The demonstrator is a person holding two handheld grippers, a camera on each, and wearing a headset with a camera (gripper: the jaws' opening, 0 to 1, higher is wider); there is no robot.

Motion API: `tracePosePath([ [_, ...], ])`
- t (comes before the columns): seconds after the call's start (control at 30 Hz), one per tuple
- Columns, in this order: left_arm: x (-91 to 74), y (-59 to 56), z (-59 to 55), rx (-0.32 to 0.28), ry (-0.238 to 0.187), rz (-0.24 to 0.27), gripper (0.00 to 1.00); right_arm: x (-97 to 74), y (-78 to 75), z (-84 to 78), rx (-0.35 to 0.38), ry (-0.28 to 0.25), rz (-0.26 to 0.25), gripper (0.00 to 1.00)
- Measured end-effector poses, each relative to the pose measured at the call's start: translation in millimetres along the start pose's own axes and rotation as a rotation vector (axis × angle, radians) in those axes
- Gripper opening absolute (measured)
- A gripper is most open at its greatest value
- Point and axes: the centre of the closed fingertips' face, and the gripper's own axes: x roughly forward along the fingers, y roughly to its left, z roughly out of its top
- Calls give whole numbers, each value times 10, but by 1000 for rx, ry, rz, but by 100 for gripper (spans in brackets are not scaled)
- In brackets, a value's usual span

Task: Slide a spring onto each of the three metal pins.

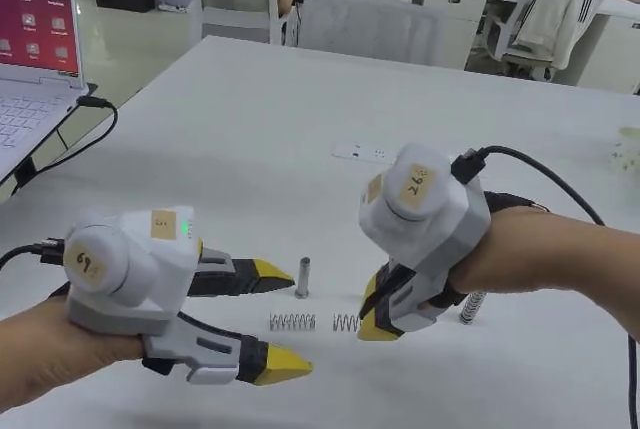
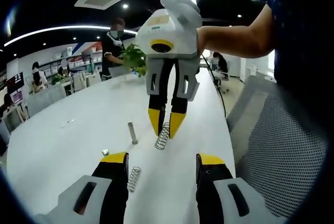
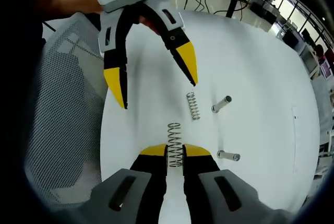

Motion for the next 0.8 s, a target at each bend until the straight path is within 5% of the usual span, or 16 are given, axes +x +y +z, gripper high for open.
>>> tracePosePath([
  [0.8, 239, -72, -28, 42, 37, -89, 25, 53, 107, 127, -24, -9, 13, 8],
])
